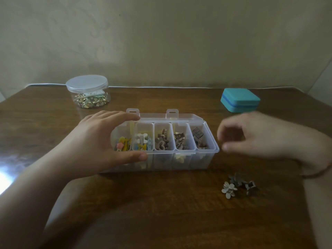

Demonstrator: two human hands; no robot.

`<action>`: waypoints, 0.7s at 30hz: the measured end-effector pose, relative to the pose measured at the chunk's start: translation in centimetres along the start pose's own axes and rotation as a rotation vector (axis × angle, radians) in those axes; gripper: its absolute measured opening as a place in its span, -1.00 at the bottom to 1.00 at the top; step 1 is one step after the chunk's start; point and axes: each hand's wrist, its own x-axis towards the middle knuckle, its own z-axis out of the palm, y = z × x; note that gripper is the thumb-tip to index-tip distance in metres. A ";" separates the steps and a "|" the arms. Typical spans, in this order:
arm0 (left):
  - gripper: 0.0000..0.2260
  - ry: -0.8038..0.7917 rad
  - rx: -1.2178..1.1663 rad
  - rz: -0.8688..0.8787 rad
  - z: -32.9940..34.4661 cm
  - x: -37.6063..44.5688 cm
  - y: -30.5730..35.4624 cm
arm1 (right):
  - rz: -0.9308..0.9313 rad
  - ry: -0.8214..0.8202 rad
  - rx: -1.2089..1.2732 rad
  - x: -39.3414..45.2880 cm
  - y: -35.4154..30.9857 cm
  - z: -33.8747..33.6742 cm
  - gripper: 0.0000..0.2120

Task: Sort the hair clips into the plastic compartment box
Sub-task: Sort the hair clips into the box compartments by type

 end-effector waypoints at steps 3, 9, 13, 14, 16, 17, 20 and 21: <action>-0.12 0.003 0.003 -0.021 0.1 0.1 0.2 | 0.121 -0.442 -0.015 -0.2 -0.3 0.2 -0.68; -0.15 0.011 0.011 -0.003 0.2 0.1 0.0 | 0.084 -0.386 -0.020 0.4 -0.7 0.8 -0.82; -0.15 0.017 0.016 0.013 0.2 0.1 0.1 | 0.071 -0.017 0.047 0.5 0.3 0.2 -0.79; -0.15 0.018 0.017 0.013 0.2 0.0 0.1 | 0.067 0.066 0.096 0.4 0.5 0.1 -0.79; -0.14 0.015 0.017 0.013 0.2 0.0 0.2 | 0.053 0.082 0.147 0.3 0.6 -0.1 -0.79; -0.15 0.016 0.017 0.015 0.2 0.0 0.2 | 0.046 0.041 0.141 0.2 0.4 0.0 -0.78; -0.16 0.015 0.016 0.019 0.2 0.0 0.1 | 0.049 0.010 0.051 0.7 0.0 0.5 -0.77; -0.16 0.013 0.016 0.021 0.2 0.1 0.0 | 0.062 0.032 0.023 1.0 -0.1 0.7 -0.76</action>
